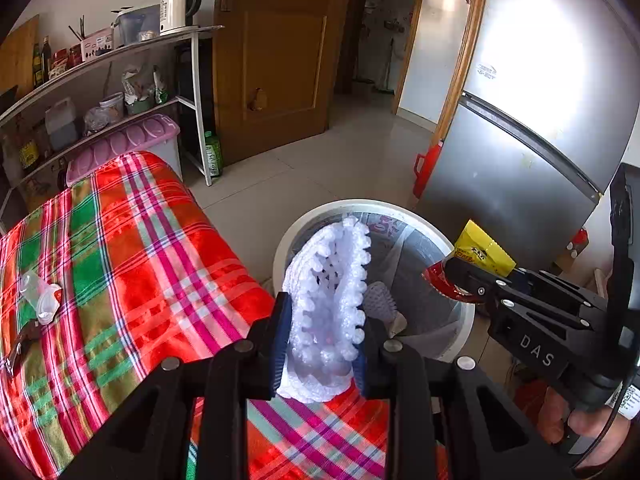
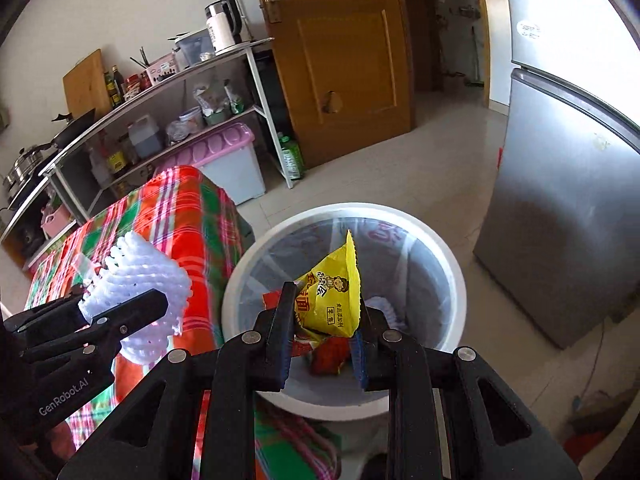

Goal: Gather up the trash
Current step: 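Carry the foam net and yellow packet in both tools over the bin, then open both tools to drop the foam net and yellow packet into the bin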

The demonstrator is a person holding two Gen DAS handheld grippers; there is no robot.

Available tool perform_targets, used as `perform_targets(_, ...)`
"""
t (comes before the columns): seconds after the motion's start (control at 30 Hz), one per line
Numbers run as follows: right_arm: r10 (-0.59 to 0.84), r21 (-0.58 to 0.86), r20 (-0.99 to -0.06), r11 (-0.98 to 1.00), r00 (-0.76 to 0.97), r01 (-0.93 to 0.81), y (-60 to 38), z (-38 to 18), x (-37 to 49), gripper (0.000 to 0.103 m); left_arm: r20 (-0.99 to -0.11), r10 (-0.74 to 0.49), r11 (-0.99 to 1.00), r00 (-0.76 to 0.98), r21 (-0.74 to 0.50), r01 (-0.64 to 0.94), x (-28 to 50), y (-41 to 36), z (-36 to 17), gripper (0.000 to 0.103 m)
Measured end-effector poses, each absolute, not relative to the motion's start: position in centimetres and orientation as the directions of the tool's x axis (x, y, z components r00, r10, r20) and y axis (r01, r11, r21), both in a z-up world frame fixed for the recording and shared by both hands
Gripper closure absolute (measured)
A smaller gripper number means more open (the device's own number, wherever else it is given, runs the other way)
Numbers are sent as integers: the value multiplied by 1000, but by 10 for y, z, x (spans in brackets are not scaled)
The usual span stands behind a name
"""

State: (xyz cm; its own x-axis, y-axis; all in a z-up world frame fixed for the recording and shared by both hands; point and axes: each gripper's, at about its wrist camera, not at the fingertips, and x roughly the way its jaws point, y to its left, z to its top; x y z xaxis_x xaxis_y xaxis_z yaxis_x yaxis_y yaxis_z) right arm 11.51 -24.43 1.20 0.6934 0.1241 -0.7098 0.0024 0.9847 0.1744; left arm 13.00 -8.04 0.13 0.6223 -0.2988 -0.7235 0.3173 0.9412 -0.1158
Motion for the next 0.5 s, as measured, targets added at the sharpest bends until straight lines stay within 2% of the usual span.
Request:
perform_targets(0.37, 72, 130, -757, 991, 649, 42, -269, -7, 133, 78, -756, -287, 937, 588, -94, 337, 154, -116, -12, 74)
perform_targets(0.43, 65, 126, -771, 991, 634, 51, -272, -13, 138, 78, -764, -284, 939, 579, -98, 331, 158, -119, -15, 71)
perform_targets(0.5, 63, 131, -775, 989, 628, 62, -276, -16, 141, 77, -769, -282, 940, 574, -101, 326, 161, -119, -18, 57)
